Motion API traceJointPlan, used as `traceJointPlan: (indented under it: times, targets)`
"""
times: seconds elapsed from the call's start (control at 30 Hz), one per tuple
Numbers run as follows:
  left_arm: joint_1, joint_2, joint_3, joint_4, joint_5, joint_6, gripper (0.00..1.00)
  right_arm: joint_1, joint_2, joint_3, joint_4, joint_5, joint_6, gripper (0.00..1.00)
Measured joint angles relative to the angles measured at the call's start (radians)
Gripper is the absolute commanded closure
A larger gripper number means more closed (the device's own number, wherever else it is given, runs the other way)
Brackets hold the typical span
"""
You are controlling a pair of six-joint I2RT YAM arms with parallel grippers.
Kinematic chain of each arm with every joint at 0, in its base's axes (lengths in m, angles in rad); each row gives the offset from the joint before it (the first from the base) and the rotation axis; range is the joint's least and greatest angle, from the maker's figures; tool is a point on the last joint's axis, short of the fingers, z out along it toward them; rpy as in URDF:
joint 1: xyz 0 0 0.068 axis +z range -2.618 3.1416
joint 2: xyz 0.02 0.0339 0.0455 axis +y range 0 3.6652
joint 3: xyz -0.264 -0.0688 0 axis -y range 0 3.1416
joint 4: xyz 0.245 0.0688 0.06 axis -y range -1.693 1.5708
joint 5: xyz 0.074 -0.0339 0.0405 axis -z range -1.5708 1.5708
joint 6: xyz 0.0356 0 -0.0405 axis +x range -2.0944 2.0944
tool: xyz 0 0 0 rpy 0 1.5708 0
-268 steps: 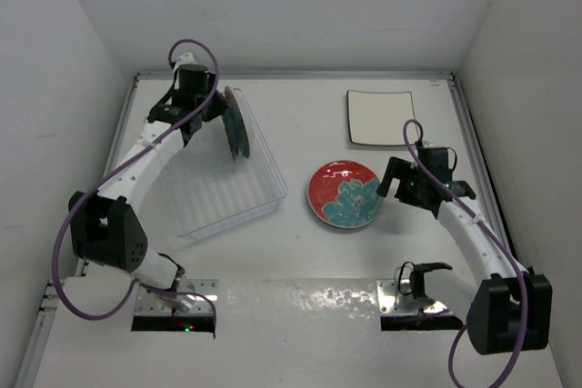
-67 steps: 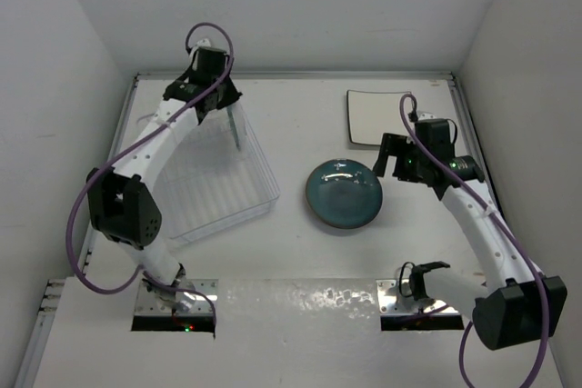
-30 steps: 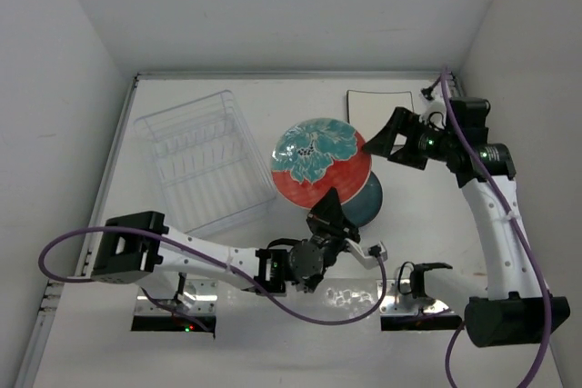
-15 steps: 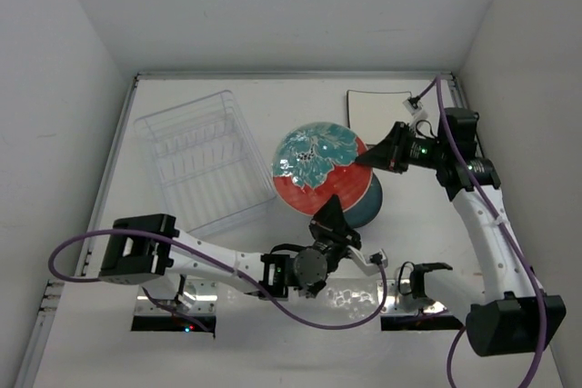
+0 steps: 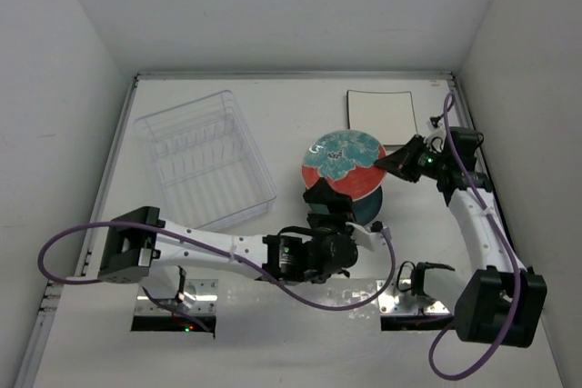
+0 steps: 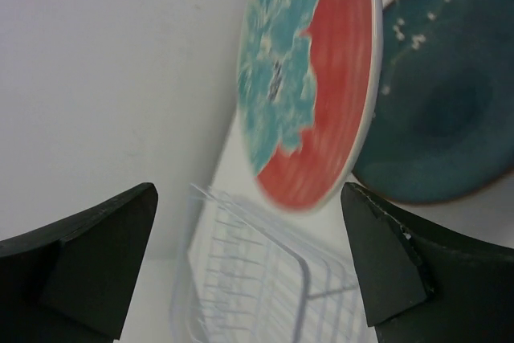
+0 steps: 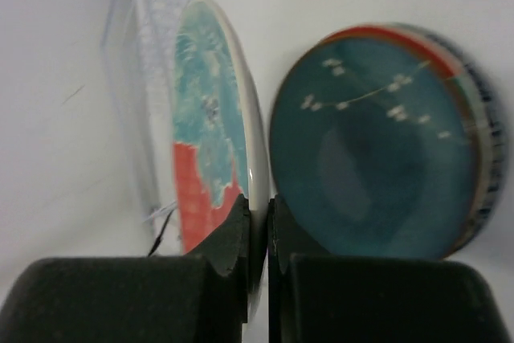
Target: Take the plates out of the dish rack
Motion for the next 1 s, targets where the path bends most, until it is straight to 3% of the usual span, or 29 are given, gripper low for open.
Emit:
traceJointPlan:
  times: [0.27, 0.57, 0.7, 0.9, 1.0]
  targets:
    - [-0.035, -0.032, 0.034, -0.498, 0.088, -0.459, 0.02, -0.054, 0.049, -0.156, 0.122, 0.198, -0.069, 1.0]
    - [0.005, -0.054, 0.165, -0.703, -0.016, -0.746, 0.0, -0.05, 0.051, -0.253, 0.166, 0.143, -0.121, 1.0]
    - [0.195, -0.141, 0.306, -0.759, 0.013, -0.951, 0.0, -0.052, 0.054, -0.268, 0.148, 0.148, -0.163, 0.81]
    - [0.62, -0.358, 0.315, -0.751, 0.177, -1.095, 0.0, -0.027, 0.111, -0.27, 0.044, 0.202, -0.257, 0.74]
    - [0.689, -0.397, 0.311, -0.759, 0.232, -1.117, 0.0, 0.018, 0.117, -0.248, -0.014, 0.251, -0.284, 0.7]
